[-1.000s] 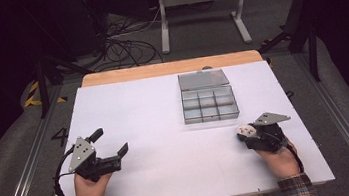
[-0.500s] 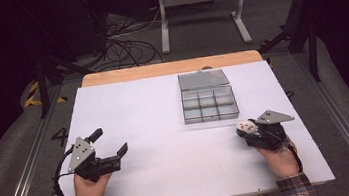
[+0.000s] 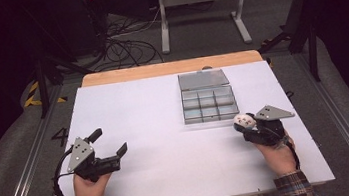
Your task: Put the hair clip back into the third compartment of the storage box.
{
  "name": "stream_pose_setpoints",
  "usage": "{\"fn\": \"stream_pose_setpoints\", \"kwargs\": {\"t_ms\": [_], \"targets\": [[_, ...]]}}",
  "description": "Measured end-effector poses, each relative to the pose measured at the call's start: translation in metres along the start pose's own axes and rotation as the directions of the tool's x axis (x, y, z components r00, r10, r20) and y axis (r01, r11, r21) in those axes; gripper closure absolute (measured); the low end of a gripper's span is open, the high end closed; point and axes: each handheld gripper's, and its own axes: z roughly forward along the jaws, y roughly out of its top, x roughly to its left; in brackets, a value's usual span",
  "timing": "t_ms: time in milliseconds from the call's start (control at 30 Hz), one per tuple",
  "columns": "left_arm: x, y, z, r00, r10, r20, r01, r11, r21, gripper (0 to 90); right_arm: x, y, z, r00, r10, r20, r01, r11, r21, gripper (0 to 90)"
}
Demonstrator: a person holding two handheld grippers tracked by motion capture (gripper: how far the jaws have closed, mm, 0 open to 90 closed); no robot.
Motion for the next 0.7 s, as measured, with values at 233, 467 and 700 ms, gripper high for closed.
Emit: {"fn": "stream_pose_setpoints", "kwargs": {"t_ms": [233,467,700], "targets": [[0.000,0.000,0.000,1.0000,-0.001,0.000,0.001,1.0000,0.001,3.7,0.003,0.010,0.004,0.9999,-0.013,0.010,0.013,1.000,-0.012,43.6],[0.001,0.000,0.000,1.0000,-0.003,0.001,0.003,1.0000,-0.002,3.8,0.003,0.018,0.009,0.9996,-0.014,0.023,0.015,1.000,-0.022,43.6],[0.001,0.000,0.000,1.0000,-0.005,0.002,0.005,1.0000,-0.003,3.8,0.003,0.027,0.017,0.9996,-0.009,0.028,0.010,0.999,-0.031,43.6]]}}
